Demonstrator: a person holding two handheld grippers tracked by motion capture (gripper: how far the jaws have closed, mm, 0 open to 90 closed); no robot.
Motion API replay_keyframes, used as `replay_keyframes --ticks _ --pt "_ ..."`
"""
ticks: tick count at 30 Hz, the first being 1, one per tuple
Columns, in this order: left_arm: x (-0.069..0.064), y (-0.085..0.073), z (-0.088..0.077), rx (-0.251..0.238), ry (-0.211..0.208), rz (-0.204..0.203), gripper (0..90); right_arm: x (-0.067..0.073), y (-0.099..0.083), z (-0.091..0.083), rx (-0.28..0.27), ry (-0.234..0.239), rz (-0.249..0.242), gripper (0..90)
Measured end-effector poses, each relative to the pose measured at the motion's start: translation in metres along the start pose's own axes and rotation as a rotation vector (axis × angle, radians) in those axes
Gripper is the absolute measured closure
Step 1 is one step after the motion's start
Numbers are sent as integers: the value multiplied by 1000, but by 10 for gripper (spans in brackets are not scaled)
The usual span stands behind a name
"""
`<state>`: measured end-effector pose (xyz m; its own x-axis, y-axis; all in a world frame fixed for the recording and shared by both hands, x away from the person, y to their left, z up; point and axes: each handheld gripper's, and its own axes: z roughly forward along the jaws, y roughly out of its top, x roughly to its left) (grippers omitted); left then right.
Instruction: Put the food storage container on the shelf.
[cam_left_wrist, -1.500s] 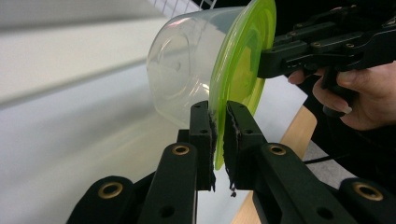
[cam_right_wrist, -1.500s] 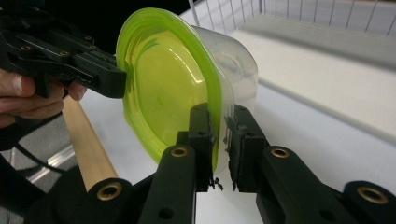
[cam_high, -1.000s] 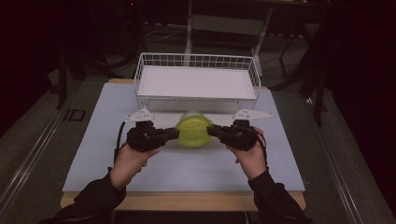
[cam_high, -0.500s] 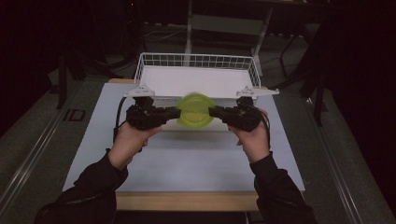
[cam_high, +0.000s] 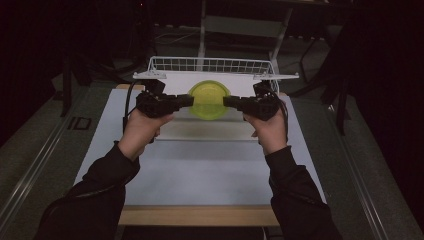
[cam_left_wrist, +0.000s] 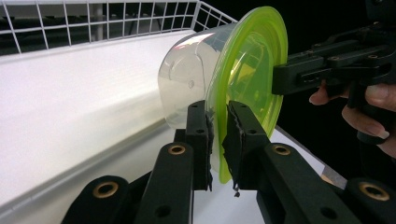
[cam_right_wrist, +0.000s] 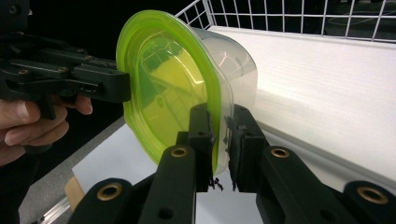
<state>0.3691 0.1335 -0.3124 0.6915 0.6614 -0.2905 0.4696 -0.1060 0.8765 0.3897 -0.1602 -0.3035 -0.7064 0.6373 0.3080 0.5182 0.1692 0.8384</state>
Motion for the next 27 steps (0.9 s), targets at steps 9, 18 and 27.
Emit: replay_keyframes --ticks 9,18,27 --pt "10 8 10 18 7 -14 785 -11 12 8 37 -5 44 806" --pt "32 21 29 37 2 -70 779 -35 28 23 88 9 140 806" --pt "47 26 41 62 12 -110 774 -52 36 41 143 22 228 805"
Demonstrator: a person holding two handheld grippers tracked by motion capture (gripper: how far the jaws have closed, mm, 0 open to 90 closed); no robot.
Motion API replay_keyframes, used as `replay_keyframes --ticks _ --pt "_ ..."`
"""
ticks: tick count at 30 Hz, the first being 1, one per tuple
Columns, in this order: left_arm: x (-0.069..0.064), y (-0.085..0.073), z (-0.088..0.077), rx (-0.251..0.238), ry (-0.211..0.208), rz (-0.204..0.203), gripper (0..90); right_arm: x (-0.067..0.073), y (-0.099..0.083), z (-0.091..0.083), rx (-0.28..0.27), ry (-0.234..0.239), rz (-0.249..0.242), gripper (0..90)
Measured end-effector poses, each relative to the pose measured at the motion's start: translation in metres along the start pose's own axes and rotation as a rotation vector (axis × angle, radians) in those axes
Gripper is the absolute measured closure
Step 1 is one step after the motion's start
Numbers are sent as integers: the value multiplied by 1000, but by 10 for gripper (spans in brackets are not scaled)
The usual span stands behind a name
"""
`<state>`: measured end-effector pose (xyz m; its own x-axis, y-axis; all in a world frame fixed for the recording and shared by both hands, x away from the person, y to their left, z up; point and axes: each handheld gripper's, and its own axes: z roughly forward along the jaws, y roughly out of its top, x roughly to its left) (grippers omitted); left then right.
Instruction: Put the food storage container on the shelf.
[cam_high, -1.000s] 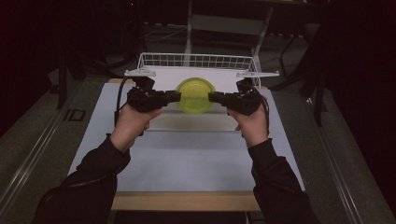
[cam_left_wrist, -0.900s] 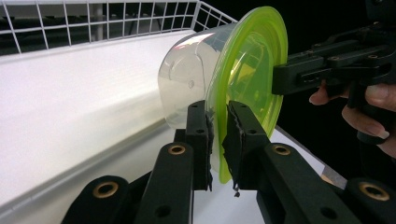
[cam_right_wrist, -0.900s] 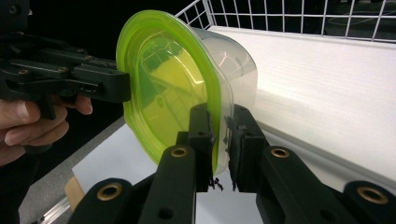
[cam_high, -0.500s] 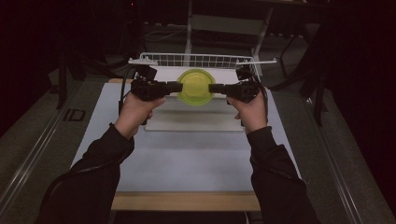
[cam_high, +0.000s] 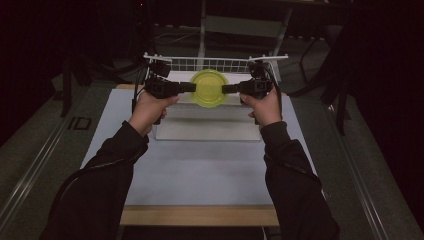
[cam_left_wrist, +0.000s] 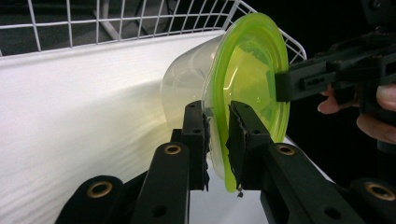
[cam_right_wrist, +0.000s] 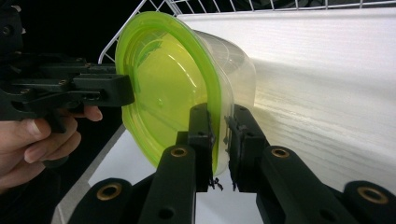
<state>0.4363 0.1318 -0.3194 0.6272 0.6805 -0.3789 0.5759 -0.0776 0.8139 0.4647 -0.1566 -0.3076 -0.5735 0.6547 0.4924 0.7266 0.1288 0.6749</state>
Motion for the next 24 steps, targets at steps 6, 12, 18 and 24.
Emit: replay_keyframes --ticks 6,12,18,24 --pt "2 5 4 9 17 3 759 -2 8 3 12 -19 5 792" --pt "3 11 10 5 21 2 732 -5 16 6 14 -21 24 696" --pt "6 16 19 -10 35 -4 688 -6 20 10 -5 -66 22 620" --pt "11 16 24 -10 55 -27 648 -8 23 12 -21 -85 24 598"
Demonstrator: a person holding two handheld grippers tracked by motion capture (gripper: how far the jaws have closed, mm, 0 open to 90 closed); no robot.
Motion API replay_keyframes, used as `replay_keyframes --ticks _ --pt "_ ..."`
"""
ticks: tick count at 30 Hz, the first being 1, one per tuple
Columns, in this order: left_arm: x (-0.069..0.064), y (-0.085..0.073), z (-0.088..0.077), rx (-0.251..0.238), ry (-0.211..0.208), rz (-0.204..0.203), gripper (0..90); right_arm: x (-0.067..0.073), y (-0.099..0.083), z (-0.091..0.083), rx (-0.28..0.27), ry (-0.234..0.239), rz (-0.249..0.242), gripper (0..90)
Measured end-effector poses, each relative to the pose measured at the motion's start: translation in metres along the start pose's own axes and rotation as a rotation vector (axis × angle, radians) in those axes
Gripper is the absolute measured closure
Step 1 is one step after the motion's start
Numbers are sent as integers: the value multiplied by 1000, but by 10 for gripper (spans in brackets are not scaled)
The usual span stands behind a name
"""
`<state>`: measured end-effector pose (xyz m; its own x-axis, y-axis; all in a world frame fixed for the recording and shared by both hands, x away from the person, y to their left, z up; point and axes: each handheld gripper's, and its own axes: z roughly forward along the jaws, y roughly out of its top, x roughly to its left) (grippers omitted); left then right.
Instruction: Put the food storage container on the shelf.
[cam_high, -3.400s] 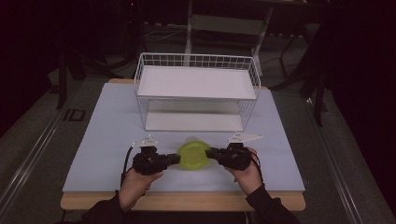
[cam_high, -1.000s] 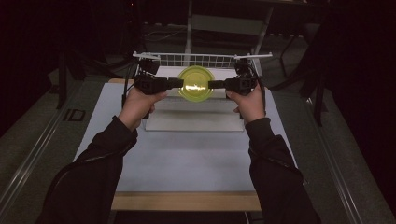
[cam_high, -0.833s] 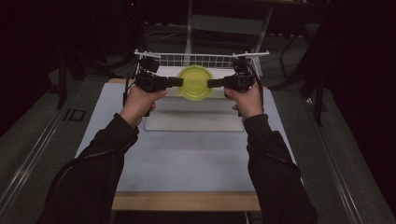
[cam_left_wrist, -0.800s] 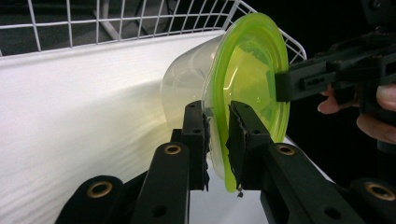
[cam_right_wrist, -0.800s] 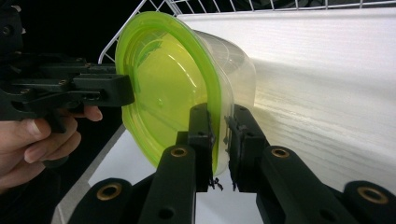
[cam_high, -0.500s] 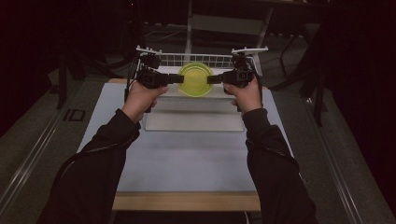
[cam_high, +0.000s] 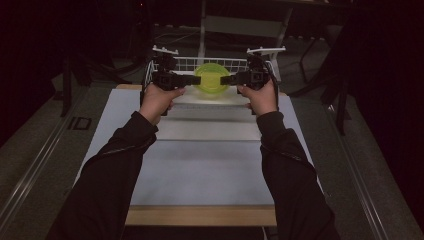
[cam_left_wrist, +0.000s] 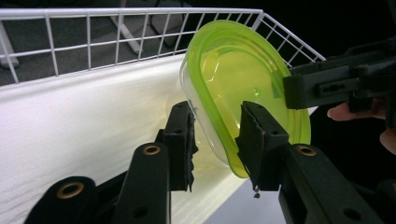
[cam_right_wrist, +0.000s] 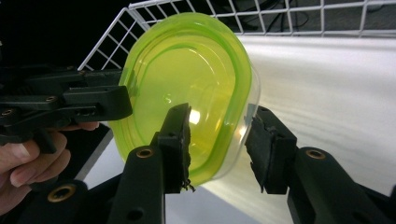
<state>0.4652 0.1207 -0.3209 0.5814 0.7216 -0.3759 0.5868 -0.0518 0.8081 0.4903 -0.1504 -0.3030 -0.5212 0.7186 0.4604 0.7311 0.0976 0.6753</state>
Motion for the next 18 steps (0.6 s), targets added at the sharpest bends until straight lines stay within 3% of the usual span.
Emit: replay_keyframes --ticks 4,10,18 --pt "3 0 2 -3 12 -12 597 -1 3 4 1 0 6 565" --pt "3 0 6 -9 18 -24 541 3 8 6 -9 -46 -16 518" --pt "6 1 5 -49 42 -36 462 2 9 0 -30 -45 -1 471"
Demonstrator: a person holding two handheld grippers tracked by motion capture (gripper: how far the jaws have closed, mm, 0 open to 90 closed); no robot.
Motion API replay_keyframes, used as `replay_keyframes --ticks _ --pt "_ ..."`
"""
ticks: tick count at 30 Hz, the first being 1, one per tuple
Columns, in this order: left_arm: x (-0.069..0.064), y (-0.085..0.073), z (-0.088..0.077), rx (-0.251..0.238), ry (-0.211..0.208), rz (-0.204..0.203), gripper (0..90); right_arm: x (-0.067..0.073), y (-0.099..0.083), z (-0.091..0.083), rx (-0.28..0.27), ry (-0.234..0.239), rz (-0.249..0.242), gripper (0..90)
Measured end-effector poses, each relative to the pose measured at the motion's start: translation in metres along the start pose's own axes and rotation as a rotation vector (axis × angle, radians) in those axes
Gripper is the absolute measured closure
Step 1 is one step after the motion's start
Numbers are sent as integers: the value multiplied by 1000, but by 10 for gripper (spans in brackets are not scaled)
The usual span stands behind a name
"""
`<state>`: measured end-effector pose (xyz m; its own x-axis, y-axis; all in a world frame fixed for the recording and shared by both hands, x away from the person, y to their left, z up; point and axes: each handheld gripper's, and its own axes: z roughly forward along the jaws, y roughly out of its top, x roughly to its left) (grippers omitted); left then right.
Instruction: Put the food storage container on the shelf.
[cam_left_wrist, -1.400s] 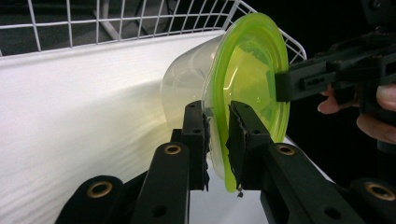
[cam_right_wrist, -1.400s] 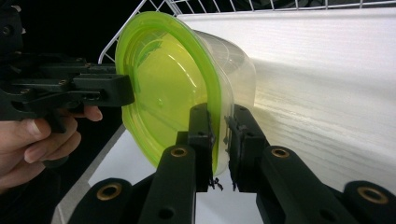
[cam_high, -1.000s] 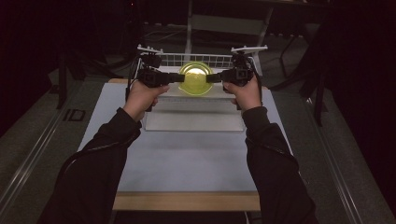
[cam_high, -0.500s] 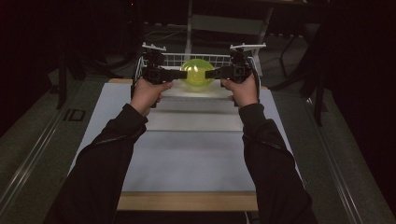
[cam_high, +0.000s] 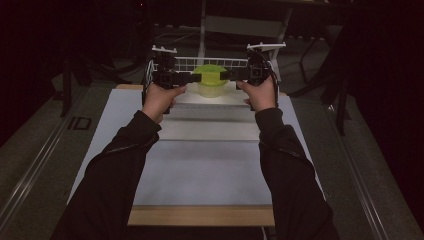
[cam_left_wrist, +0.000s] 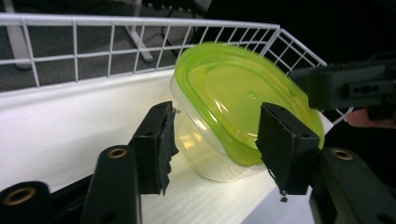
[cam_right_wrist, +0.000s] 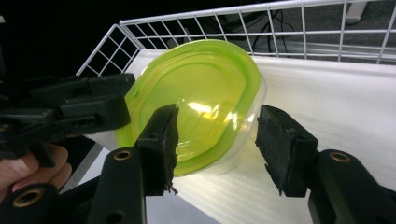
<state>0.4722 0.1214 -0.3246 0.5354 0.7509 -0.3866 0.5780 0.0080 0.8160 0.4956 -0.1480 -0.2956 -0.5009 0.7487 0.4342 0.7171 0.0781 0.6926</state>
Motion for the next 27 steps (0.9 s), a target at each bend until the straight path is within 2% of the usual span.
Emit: replay_keyframes --ticks 5,11,12,18,23,24,26,27 --pt "-2 -1 -5 -10 13 13 436 -2 -2 -5 -24 -7 2 438" --pt "-5 -1 -13 -22 16 19 401 0 -5 -9 -33 -9 -30 371" --pt "-8 -1 -18 -28 11 30 399 2 -7 -11 -42 -13 -48 362" --pt "-18 -9 -29 -28 -17 59 399 10 -15 -20 -47 -7 -87 317" --pt "-22 -17 -35 -26 -35 59 399 13 -21 -26 -51 2 -92 304" --pt "-24 -23 -38 -30 -52 66 399 13 -23 -28 -52 5 -94 301" --pt "-26 -26 -39 -24 -57 70 388 15 -31 -32 -57 12 -106 285" --pt "-29 -32 -41 -29 -83 81 369 16 -34 -33 -55 7 -113 281"
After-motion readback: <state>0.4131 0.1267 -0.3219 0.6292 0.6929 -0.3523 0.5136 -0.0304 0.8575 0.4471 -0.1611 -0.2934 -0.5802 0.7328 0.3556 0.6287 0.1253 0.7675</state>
